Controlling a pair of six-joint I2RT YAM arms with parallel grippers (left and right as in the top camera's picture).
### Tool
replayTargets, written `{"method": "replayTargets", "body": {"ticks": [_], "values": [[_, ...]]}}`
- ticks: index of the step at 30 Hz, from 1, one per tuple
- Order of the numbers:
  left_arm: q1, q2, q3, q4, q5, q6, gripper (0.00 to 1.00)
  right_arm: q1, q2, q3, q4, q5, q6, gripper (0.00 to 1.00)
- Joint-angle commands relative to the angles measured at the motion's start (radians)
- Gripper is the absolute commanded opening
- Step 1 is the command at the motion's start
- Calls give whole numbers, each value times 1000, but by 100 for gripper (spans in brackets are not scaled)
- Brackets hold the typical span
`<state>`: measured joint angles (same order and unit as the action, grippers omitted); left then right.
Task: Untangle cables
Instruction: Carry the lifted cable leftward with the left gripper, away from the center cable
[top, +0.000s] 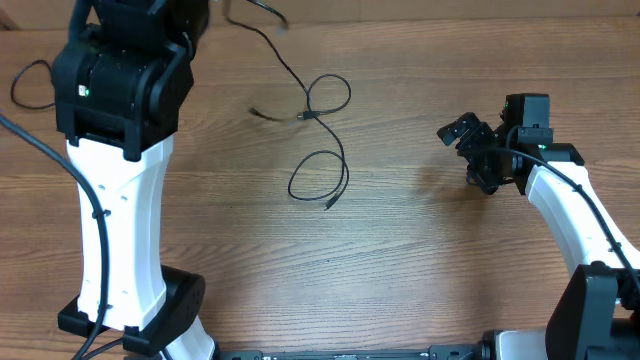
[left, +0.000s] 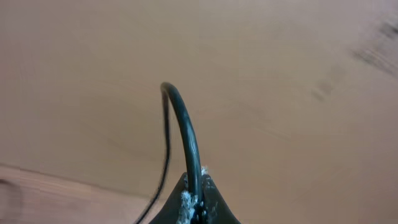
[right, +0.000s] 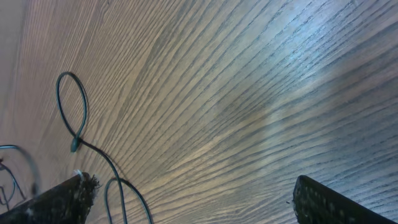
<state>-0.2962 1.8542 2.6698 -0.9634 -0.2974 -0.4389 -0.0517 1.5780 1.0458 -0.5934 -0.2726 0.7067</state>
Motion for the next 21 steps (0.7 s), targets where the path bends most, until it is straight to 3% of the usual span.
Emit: {"method": "replayTargets", "body": {"ticks": [1,7,13,21], "values": [[50,4,1,29,-230,80,4,-1,1,22,4,10,-4,100],[166,28,1,29,-248,56,4,-1,1,22,4,10,-4,100],[333,76,1,-26,-398,-109,4,-1,1,22,5,10,-4,100],[430,144,0,-109,-385,-146,4,-1,1,22,5,10,-4,100]]}}
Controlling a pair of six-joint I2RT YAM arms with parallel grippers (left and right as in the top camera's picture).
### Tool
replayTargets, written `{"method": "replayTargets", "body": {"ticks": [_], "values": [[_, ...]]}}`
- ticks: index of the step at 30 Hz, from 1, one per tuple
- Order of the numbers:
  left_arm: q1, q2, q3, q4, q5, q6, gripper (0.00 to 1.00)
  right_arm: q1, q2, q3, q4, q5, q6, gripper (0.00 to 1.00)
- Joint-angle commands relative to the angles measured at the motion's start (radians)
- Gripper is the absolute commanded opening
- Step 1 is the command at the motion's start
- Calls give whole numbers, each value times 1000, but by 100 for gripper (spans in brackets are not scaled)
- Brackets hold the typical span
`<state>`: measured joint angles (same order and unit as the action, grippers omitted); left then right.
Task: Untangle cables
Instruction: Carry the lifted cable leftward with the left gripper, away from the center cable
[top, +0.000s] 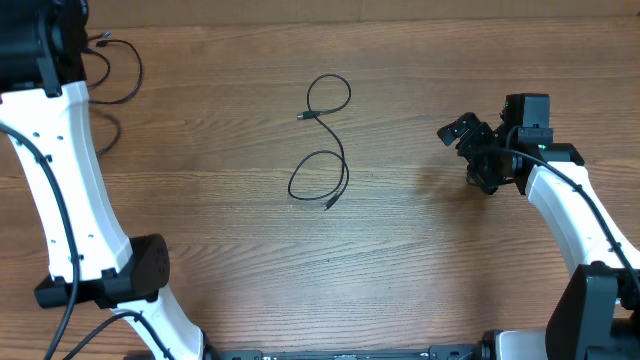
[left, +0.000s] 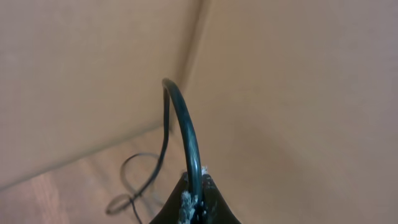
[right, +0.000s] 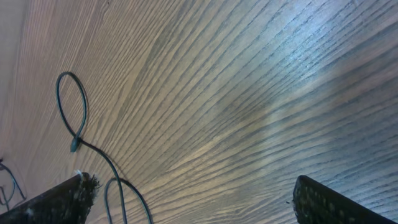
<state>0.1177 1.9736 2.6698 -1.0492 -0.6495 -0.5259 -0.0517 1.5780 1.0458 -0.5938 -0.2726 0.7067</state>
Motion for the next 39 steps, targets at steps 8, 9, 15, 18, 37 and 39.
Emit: {"method": "replayTargets", "body": {"ticks": [8,9,15,18,37,39], "values": [[29,19,1,-78,-95,-75,4,-1,1,22,5,10,-4,100],[34,20,1,-100,-93,-97,4,-1,1,22,5,10,-4,100],[117,20,1,-343,5,-475,4,-1,1,22,5,11,-4,100],[209,24,1,-415,100,-500,4,-1,1,22,5,10,-4,100],[419,246,0,-414,493,198,4,-1,1,22,5,10,-4,100],[421,283,0,-410,489,285,4,-1,1,22,5,10,-4,100]]}}
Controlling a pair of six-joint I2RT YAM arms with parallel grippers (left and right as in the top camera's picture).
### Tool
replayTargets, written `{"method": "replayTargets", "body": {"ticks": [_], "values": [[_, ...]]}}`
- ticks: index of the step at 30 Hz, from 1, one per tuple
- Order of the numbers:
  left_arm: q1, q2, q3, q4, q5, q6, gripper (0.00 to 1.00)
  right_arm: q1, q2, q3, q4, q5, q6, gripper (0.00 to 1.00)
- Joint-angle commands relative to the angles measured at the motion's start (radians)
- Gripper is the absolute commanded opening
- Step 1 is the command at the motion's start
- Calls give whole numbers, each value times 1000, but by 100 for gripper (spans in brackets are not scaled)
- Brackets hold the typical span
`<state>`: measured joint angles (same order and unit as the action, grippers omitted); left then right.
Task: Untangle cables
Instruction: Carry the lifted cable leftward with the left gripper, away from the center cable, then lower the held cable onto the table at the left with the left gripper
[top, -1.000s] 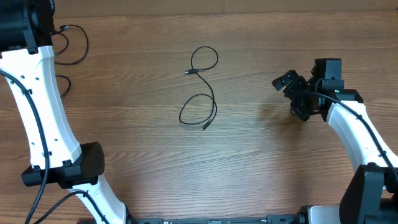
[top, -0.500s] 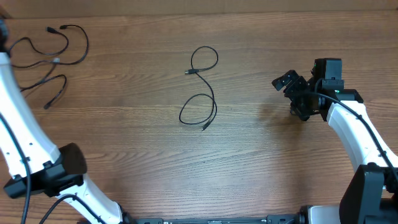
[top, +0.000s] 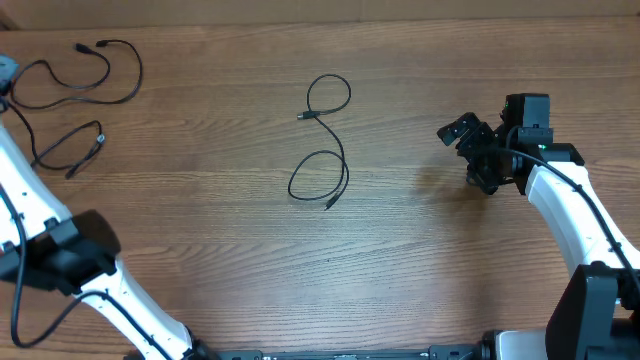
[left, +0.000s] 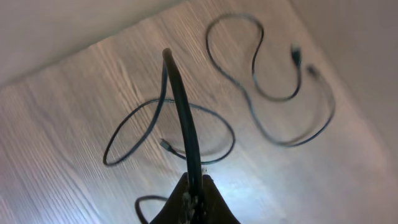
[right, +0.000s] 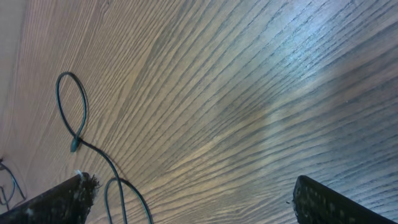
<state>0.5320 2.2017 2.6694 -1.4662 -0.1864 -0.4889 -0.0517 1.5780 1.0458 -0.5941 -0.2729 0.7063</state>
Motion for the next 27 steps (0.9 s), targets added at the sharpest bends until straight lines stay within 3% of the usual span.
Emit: {"method": "replayTargets", "body": {"ticks": [1,18,23,27], "values": [[10,67,1,8,26,250,4,-1,1,22,5,11,-3,100],[24,213,-5,0,18,238,4,-1,1,22,5,11,-3,100],[24,286,-5,-105,-197,8,4,-1,1,22,5,11,-3,100],[24,327,-6,-132,-259,-32,4,-1,1,22,5,11,-3,100]]}}
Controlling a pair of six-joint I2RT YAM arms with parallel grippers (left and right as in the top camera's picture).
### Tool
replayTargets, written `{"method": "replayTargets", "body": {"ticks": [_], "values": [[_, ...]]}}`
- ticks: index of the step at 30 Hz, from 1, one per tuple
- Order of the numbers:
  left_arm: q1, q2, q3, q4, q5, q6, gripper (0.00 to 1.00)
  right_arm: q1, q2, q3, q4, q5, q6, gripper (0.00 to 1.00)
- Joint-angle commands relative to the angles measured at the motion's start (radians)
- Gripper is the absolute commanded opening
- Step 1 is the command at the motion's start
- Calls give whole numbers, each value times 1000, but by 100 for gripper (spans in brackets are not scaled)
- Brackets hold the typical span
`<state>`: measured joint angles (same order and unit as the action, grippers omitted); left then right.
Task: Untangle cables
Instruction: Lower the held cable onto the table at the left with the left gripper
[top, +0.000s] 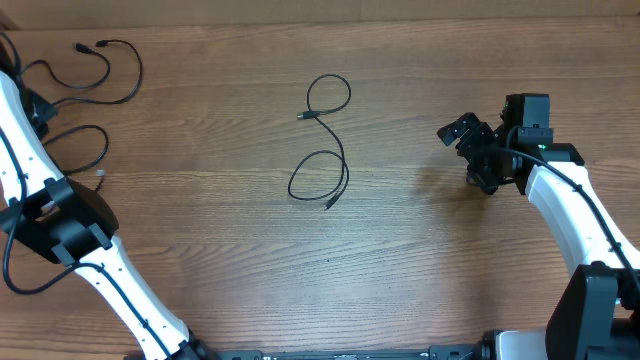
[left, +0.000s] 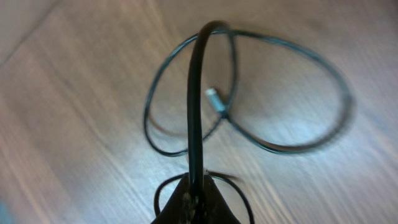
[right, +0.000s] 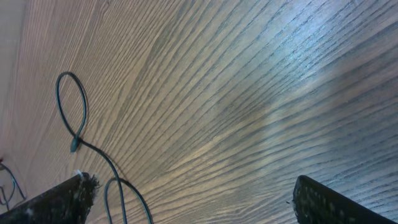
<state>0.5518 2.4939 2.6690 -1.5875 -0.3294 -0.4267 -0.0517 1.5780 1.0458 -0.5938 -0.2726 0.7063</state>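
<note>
Two thin black cables lie apart. One, a figure-eight cable (top: 320, 140), rests at the table's middle and shows at the left of the right wrist view (right: 71, 112). The other cable (top: 85, 85) sprawls in loops at the far-left back corner. My left gripper (left: 194, 185) is shut on it, low over its loops; a stretch of it arches up from the jaws, and a plug (left: 215, 101) lies below. My right gripper (top: 465, 132) hovers open at the right, nothing between its fingers (right: 326, 199).
The left arm's white link (top: 55, 200) slants across the table's left edge from the front. The right arm (top: 570, 210) reaches in from the front right. Bare wood table (top: 430, 260) lies between the two cables and around the right gripper.
My left gripper, still shut on the far-left cable, has come down closer to the table and its loops. The cable's near loop has rounded out and its end shifted right. The right arm is unmoved.
First my left gripper held its cable high at the back, its free end lying close by the middle cable. Then it was at the far left, the cable away from the middle one. Later most of the cable lay in the corner; now the gripper is lower.
</note>
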Motion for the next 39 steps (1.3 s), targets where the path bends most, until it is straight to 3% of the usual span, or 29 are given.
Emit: {"method": "replayTargets", "body": {"ticks": [1,10,13,20,21,23,28,32,34,36,39], "values": [[4,43,-8,-13,-114,-95,4,-1,1,22,5,10,-3,100],[7,131,-15,-57,-116,-94,4,-1,1,22,5,10,-3,100],[7,156,-20,-57,-91,-94,21,-1,1,22,5,10,-3,100],[0,168,-22,-58,43,-59,25,-1,1,22,5,10,-3,100],[0,168,-22,-62,42,-53,23,-1,1,22,5,10,-3,100],[0,167,-22,-70,32,-22,4,-1,1,22,5,10,-3,100],[5,154,10,-103,-95,-45,4,-1,1,22,5,10,-3,100],[5,123,19,-99,-104,-77,6,-1,1,22,5,10,-3,100],[5,108,19,-94,-83,-82,31,-1,1,22,5,10,-3,100],[4,99,19,-97,-80,-74,73,-1,1,22,5,10,-3,100],[6,99,18,-103,-75,-23,100,-1,1,22,5,10,-3,100]]}}
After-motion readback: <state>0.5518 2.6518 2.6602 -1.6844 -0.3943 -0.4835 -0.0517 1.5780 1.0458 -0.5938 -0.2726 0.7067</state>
